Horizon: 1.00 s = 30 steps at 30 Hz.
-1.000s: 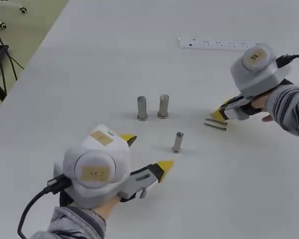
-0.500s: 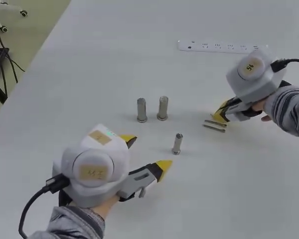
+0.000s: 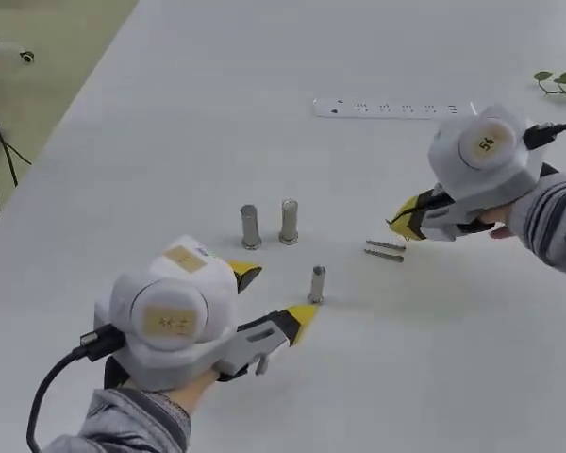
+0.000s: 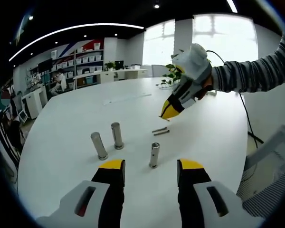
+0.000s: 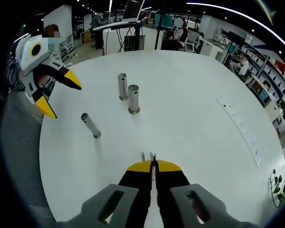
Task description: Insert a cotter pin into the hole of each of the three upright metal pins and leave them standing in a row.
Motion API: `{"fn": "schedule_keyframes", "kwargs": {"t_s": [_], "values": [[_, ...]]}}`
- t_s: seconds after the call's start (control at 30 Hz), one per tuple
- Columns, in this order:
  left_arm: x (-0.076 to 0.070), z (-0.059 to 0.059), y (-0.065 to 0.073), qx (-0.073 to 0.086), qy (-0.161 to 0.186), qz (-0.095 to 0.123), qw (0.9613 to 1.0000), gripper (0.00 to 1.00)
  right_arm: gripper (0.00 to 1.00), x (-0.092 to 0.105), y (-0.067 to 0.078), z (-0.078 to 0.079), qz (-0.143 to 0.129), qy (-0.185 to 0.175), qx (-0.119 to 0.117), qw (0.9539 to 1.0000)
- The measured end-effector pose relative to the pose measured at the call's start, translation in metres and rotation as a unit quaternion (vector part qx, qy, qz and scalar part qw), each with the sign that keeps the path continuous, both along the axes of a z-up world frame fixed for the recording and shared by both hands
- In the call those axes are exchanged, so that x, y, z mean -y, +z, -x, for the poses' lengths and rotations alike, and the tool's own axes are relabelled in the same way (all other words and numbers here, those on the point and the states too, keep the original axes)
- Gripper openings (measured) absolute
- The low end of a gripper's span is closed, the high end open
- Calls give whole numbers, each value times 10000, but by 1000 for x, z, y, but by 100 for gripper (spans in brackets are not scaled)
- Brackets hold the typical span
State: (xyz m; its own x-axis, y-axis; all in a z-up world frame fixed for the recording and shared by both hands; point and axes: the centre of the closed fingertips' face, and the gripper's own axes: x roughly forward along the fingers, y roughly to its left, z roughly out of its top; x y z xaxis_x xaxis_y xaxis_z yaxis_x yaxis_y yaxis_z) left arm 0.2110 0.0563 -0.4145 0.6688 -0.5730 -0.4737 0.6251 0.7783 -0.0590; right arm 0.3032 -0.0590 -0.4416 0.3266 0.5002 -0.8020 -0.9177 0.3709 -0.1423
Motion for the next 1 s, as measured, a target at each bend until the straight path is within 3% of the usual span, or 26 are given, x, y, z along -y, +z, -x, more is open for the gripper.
{"fn": "schedule_keyframes", "kwargs": {"t_s": [0.27,0.47,0.7,0.87,1.0], "values": [[12,4,8,93,-316,-105,9994,33,0,-19,14,40,-85,604,129,9981],[18,10,9,14,-424,-131,9990,29,0,-35,22,69,-146,1075,209,9939],[24,17,10,-185,-460,73,9987,23,0,-48,26,97,-77,1711,397,9844],[29,22,11,-446,-398,394,9974,20,0,-54,26,111,5,2124,623,9752],[35,27,12,-711,-313,807,9937,17,0,-58,26,120,2,2280,707,9711]]}}
